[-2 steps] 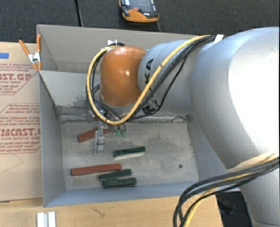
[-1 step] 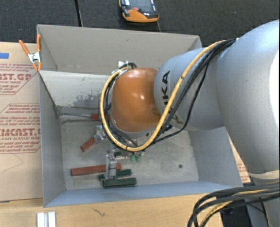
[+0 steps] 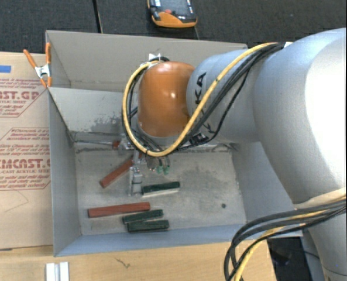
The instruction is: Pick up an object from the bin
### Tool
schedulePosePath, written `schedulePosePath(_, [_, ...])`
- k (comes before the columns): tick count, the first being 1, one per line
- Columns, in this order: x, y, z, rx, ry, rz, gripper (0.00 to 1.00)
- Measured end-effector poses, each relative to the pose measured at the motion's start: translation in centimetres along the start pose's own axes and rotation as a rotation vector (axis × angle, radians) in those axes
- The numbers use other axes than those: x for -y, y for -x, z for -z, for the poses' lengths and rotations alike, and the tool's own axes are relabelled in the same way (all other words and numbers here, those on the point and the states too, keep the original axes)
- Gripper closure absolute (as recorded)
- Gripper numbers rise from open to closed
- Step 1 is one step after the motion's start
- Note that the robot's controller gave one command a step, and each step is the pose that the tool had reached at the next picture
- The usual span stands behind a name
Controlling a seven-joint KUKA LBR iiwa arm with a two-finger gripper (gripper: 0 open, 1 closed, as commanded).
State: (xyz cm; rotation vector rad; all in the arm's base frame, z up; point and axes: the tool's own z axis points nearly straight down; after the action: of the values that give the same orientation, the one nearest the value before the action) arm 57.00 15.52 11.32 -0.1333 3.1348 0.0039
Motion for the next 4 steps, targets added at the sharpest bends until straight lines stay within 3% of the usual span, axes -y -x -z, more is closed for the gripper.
schedulePosePath(1, [-0.2,-3.8,-2.7,-0.001,-0.001,0.043,0.00])
schedulePosePath(2, [1.8,1.1,-3.8,-0.009,0.005,-0.059,1.00])
schedulePosePath(4, [1.8,1.1,-3.6,-0.004,0.004,-0.057,1.00])
